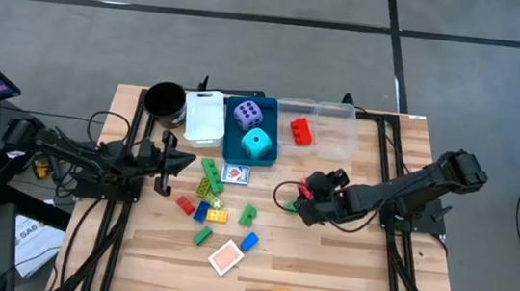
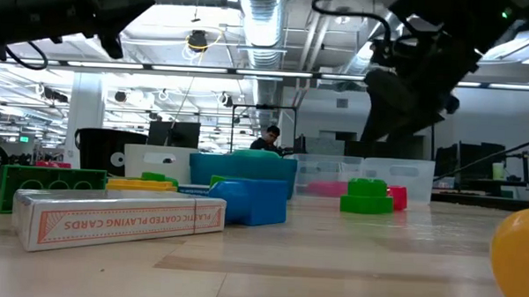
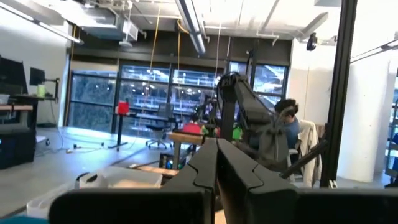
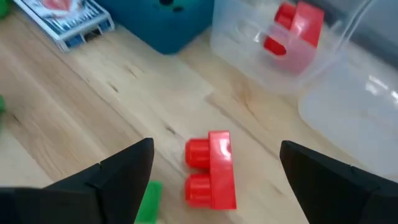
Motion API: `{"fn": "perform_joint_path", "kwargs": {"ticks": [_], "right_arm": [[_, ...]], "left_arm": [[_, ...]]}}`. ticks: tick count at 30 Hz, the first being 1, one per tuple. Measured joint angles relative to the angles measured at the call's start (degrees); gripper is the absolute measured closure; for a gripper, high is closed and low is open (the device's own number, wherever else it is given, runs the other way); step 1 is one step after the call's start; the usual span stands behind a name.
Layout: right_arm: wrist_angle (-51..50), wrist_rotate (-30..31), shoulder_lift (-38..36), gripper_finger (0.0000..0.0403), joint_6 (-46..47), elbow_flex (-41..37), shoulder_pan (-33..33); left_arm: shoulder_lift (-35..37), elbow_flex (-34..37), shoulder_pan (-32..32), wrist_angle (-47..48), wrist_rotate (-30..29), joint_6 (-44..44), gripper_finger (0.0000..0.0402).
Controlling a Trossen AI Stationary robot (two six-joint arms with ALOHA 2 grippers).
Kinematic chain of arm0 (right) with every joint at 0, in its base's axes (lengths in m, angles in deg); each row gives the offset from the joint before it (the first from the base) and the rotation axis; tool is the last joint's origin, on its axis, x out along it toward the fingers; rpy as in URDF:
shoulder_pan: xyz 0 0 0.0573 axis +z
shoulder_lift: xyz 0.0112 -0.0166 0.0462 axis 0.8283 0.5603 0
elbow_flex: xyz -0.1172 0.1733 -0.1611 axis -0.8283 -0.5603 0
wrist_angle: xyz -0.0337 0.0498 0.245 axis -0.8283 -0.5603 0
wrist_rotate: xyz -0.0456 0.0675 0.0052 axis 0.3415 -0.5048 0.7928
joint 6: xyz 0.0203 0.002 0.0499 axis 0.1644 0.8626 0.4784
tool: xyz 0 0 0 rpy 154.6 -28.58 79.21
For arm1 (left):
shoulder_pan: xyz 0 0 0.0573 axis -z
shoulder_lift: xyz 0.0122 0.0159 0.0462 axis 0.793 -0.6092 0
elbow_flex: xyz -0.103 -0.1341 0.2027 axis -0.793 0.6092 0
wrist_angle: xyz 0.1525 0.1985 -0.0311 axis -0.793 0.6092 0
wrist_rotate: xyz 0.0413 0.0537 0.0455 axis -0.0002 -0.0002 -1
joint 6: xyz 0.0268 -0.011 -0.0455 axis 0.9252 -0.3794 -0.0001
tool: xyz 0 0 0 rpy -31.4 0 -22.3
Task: Pick & Place Toys
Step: Put the red 2 stud game piece into the left transparent bin
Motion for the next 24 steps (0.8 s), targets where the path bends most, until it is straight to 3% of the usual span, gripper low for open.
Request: {"fn": "perform_joint_path", "kwargs": {"ticks": [24], "right_arm": [[-3.9,-6.9,0.3,0.0059,-0.2,-0.3,-4.4]], "left_arm": [[0.0,0.0,0.0,-2.9,0.3,0.3,0.0399]]}}
